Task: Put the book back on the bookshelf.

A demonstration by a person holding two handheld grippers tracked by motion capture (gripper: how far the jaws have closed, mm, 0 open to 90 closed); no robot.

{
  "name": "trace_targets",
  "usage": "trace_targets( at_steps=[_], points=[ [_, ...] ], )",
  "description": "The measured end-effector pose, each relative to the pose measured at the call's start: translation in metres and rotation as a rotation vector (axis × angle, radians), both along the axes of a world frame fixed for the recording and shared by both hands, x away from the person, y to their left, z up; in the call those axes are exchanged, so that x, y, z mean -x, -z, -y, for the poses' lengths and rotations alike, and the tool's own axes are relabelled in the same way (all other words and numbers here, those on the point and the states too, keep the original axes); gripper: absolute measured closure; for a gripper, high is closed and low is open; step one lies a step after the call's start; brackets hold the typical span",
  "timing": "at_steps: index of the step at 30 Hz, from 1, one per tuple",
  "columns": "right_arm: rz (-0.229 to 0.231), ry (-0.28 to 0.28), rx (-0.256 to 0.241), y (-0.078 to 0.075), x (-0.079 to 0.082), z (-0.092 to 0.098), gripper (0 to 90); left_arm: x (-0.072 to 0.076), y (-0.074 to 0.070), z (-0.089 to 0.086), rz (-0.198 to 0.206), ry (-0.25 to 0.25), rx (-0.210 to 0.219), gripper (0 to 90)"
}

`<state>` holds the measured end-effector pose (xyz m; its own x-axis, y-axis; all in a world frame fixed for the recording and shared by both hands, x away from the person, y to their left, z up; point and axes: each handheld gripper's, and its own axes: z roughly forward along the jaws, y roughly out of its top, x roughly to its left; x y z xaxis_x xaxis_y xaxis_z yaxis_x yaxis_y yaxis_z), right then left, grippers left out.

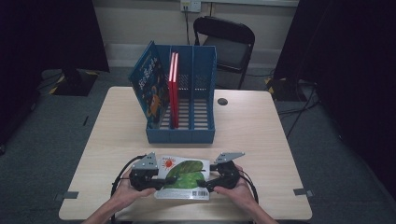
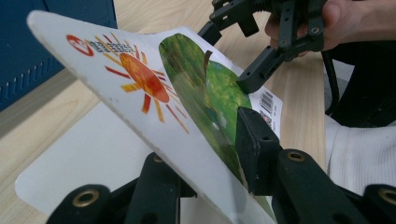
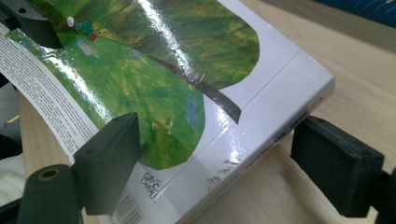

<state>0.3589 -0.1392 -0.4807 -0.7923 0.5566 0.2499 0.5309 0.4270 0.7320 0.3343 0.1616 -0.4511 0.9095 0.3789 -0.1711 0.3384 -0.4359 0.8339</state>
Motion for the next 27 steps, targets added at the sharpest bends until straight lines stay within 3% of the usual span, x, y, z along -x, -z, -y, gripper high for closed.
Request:
trace_targets(
  at_steps=[7, 9, 18, 27],
  points=[
    [0.024, 0.007, 0.011, -0.005, 0.002, 0.002, 21.3, 0.000, 0.000, 0.000, 0.006, -0.007, -0.017, 70.8],
    [0.061, 0.021, 0.015, -0.009, 0.005, 0.005, 26.1, -0.002, 0.001, -0.001, 0.009, -0.019, -0.016, 70.8],
    [0.105, 0.037, -0.023, -0.020, 0.008, 0.010, 29.2, -0.006, 0.001, -0.002, 0.019, -0.050, -0.018, 71.4],
    [0.166, 0.048, -0.056, -0.034, 0.010, 0.016, 39.2, -0.013, 0.002, -0.005, 0.017, -0.100, -0.001, 72.2]
  ],
)
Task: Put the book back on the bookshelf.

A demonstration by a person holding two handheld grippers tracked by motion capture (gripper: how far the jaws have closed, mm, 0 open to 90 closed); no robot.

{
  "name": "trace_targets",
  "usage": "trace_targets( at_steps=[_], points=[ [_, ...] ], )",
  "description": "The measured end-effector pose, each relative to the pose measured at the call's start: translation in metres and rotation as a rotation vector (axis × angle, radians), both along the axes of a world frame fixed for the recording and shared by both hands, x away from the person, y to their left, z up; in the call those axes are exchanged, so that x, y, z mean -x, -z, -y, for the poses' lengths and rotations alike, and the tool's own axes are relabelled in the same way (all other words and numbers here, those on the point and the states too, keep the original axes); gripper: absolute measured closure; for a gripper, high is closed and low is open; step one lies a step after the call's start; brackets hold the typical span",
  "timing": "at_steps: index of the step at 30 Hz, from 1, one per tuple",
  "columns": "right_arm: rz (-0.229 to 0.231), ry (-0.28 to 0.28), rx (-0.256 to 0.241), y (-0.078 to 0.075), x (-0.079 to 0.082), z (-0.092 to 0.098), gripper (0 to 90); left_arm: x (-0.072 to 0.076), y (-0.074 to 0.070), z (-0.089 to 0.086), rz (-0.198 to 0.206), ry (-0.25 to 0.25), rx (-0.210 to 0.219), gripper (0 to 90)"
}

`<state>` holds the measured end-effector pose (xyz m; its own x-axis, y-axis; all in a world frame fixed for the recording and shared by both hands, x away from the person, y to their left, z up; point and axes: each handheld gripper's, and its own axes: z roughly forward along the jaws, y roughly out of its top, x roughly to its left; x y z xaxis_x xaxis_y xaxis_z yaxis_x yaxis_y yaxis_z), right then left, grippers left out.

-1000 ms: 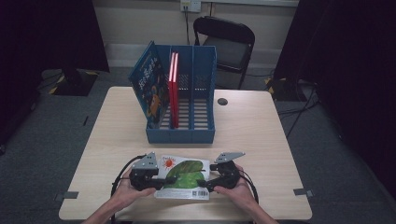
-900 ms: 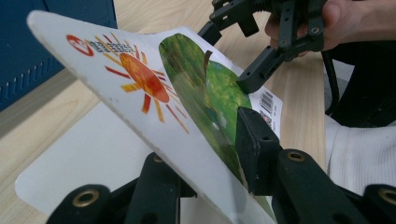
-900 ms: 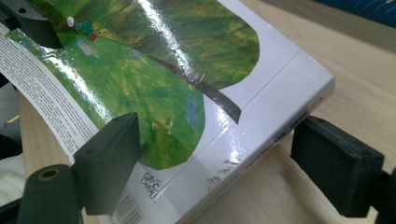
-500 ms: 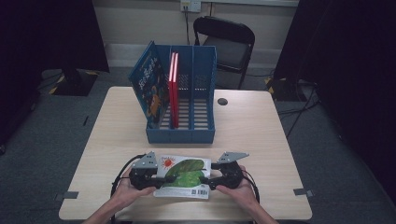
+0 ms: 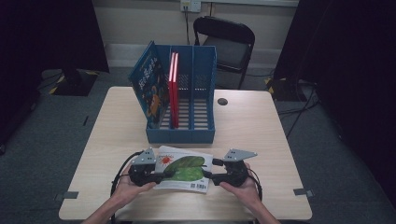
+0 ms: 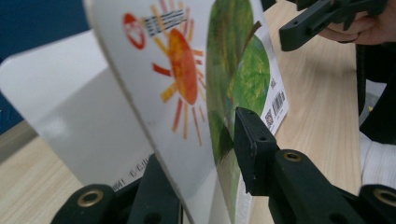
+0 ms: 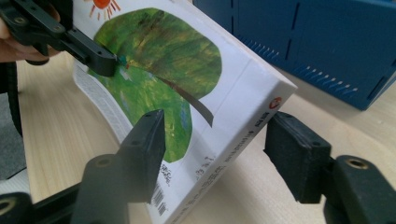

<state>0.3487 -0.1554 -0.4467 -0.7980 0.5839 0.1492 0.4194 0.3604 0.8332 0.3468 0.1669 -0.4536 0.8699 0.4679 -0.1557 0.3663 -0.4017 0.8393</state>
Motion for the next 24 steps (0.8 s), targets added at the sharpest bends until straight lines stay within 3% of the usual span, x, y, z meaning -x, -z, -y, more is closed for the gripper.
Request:
trace_targets(
  at_steps=[6, 9, 15, 20, 24],
  points=[
    [0.052, 0.002, -0.031, -0.010, 0.003, 0.003, 45.1, -0.003, 0.004, -0.001, 0.007, -0.024, -0.049, 71.5],
    [0.060, 0.001, -0.037, -0.013, 0.004, 0.003, 45.4, -0.004, 0.004, -0.001, -0.001, -0.036, -0.040, 70.6],
    [0.075, -0.034, -0.043, -0.017, 0.009, 0.005, 48.6, -0.006, 0.007, -0.004, 0.000, -0.065, -0.066, 64.3],
    [0.097, -0.064, -0.006, -0.019, 0.012, 0.000, 47.6, -0.006, 0.007, -0.007, -0.007, -0.079, -0.069, 61.0],
    [0.083, -0.090, 0.007, -0.020, 0.010, -0.002, 51.6, -0.007, 0.007, -0.010, -0.010, -0.112, -0.060, 54.7]
  ],
)
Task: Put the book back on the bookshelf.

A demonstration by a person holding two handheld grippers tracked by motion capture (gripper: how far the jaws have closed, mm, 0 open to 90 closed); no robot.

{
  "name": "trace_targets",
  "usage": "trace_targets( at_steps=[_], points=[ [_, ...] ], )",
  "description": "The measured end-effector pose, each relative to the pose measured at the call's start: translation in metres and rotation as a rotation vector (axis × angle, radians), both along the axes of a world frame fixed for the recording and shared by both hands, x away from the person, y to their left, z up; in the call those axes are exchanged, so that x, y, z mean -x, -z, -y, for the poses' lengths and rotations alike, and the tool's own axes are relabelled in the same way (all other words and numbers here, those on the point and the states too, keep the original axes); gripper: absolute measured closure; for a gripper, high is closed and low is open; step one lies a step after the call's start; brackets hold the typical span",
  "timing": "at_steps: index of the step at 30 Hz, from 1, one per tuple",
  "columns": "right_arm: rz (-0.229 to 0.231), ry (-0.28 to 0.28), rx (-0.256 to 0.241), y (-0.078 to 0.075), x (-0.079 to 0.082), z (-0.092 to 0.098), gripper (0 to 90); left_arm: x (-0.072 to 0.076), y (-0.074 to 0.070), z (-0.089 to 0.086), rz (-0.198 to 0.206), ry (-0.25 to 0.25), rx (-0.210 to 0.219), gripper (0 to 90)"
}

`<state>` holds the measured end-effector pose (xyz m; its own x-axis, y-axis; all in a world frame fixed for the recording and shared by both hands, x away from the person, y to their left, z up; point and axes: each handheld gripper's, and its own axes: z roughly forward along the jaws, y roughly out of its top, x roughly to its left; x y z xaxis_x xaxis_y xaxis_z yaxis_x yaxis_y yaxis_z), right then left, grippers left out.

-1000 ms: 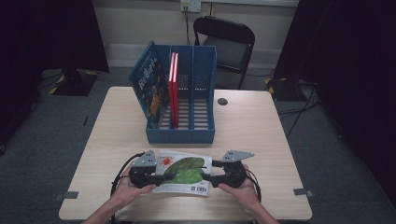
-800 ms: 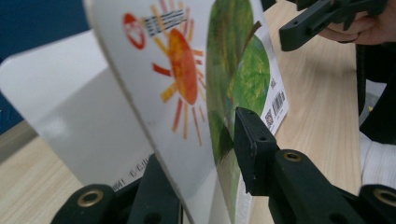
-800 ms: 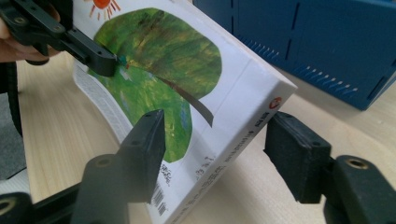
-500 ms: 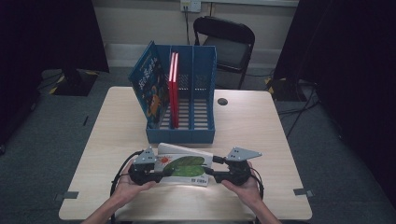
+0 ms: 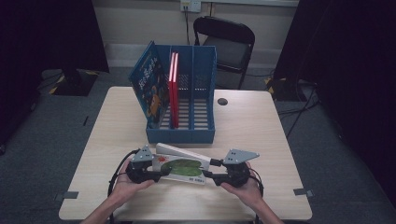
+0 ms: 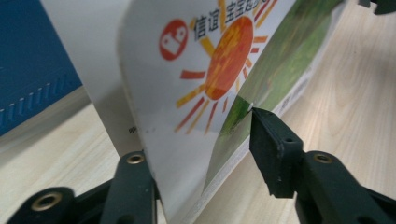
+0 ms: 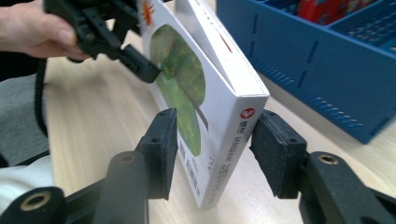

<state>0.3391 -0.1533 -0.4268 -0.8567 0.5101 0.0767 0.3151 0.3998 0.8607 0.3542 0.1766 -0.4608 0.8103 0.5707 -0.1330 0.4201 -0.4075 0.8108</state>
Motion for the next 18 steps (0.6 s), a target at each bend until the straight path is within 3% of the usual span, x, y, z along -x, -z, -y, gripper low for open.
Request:
trace_targets(
  at_steps=[11, 18],
  points=[
    [-0.007, -0.058, 0.066, 0.006, -0.007, -0.025, 50.3, 0.000, 0.000, -0.002, -0.010, -0.012, -0.006, 49.0],
    [-0.001, -0.034, 0.090, 0.013, -0.011, -0.035, 61.7, 0.000, -0.002, -0.008, -0.015, -0.048, 0.022, 44.4]
  ],
)
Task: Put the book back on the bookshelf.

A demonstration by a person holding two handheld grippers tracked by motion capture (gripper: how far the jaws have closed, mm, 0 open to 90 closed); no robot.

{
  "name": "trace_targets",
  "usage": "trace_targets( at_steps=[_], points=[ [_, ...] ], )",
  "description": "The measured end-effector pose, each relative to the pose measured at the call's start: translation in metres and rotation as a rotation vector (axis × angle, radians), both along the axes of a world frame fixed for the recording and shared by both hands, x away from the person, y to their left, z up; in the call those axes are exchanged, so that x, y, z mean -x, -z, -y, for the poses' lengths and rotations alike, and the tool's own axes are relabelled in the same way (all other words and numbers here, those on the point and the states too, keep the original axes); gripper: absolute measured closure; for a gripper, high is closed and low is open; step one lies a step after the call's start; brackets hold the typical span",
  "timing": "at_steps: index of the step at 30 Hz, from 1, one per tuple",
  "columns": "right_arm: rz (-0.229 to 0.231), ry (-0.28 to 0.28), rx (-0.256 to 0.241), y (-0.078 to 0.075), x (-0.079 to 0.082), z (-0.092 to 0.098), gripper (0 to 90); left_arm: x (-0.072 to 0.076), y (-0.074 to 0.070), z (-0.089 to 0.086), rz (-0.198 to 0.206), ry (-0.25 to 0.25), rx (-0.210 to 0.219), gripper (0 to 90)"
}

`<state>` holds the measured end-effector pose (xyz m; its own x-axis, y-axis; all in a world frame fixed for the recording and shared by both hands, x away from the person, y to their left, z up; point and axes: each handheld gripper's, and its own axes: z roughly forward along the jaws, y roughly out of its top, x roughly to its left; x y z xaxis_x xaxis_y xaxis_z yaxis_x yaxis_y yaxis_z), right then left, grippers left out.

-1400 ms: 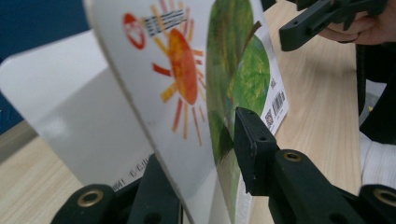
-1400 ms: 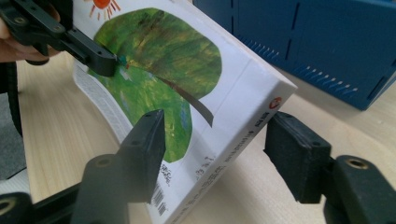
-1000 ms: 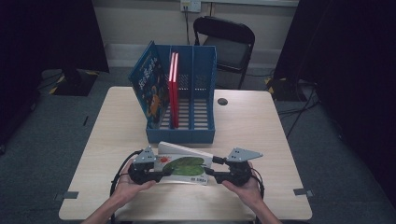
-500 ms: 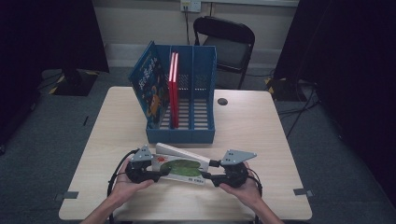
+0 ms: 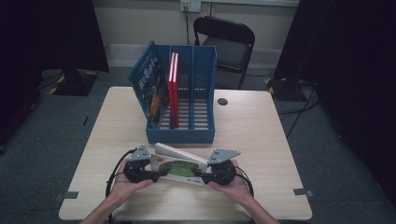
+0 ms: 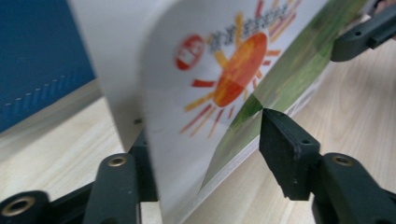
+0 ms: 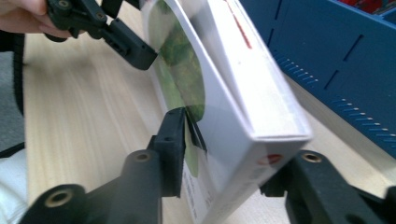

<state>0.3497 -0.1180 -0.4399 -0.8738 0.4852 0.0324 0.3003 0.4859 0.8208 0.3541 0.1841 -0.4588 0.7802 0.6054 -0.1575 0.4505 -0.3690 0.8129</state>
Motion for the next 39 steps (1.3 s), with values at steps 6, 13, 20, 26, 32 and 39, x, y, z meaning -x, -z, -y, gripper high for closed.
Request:
trace_targets(
  at_steps=[6, 13, 20, 26, 32, 39],
  points=[
    [-0.004, -0.024, -0.008, -0.001, 0.003, 0.002, 69.3, -0.003, 0.000, -0.008, -0.014, -0.046, 0.016, 35.9],
    [0.015, -0.038, 0.010, -0.004, 0.012, 0.006, 73.7, -0.005, 0.001, -0.006, 0.007, -0.059, 0.006, 31.7],
    [0.015, -0.044, 0.005, -0.003, 0.018, 0.011, 73.0, -0.009, 0.003, -0.002, 0.016, -0.078, 0.005, 32.4],
    [0.021, -0.029, -0.002, -0.002, 0.016, 0.007, 70.4, -0.010, 0.003, 0.006, 0.047, -0.074, -0.018, 36.8],
    [0.024, -0.027, -0.005, 0.001, 0.010, -0.003, 68.3, -0.012, 0.003, 0.005, 0.030, -0.076, 0.005, 40.9],
    [0.027, -0.026, -0.010, 0.003, 0.006, -0.014, 68.3, -0.011, 0.003, 0.008, 0.035, -0.070, 0.001, 42.5]
  ],
)
